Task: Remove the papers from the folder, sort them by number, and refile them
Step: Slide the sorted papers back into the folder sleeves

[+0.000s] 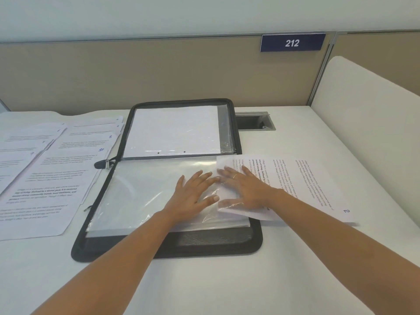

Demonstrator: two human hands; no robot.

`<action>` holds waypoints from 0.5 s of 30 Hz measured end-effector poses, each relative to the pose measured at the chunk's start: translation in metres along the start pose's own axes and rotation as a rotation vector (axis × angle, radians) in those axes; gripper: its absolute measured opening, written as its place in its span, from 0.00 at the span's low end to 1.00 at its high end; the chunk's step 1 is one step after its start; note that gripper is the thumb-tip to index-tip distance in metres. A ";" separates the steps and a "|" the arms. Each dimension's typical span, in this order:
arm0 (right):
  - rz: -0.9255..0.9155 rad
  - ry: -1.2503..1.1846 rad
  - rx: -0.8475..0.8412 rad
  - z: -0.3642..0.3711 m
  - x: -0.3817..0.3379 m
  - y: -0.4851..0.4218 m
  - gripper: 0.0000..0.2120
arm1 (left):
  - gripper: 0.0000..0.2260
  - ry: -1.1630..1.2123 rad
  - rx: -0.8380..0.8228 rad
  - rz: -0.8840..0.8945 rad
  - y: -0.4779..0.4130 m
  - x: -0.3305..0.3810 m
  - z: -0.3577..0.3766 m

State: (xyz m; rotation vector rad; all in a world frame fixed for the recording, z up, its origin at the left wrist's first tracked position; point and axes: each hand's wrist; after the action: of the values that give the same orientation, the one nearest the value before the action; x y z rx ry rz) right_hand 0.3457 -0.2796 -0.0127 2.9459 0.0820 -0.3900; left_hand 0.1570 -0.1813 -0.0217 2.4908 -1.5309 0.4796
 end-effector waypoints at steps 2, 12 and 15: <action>-0.050 -0.002 -0.028 -0.001 -0.002 0.003 0.50 | 0.46 0.001 -0.006 0.001 0.000 0.000 0.000; -0.065 0.047 -0.025 0.003 -0.007 -0.001 0.47 | 0.47 -0.034 -0.031 0.030 0.001 0.001 -0.002; -0.034 0.027 -0.062 -0.007 -0.001 0.005 0.40 | 0.51 -0.086 -0.060 0.026 0.001 0.003 -0.001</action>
State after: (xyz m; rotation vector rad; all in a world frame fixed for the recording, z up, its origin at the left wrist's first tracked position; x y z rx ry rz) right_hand 0.3470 -0.2834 -0.0053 2.8928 0.1449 -0.3453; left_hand 0.1569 -0.1842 -0.0198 2.4784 -1.5864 0.3290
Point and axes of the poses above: each hand's wrist, its own y-axis away from the middle knuckle, its own z-axis out of the palm, x = y × z, and after that the axes turned 3 degrees about -y, right-handed
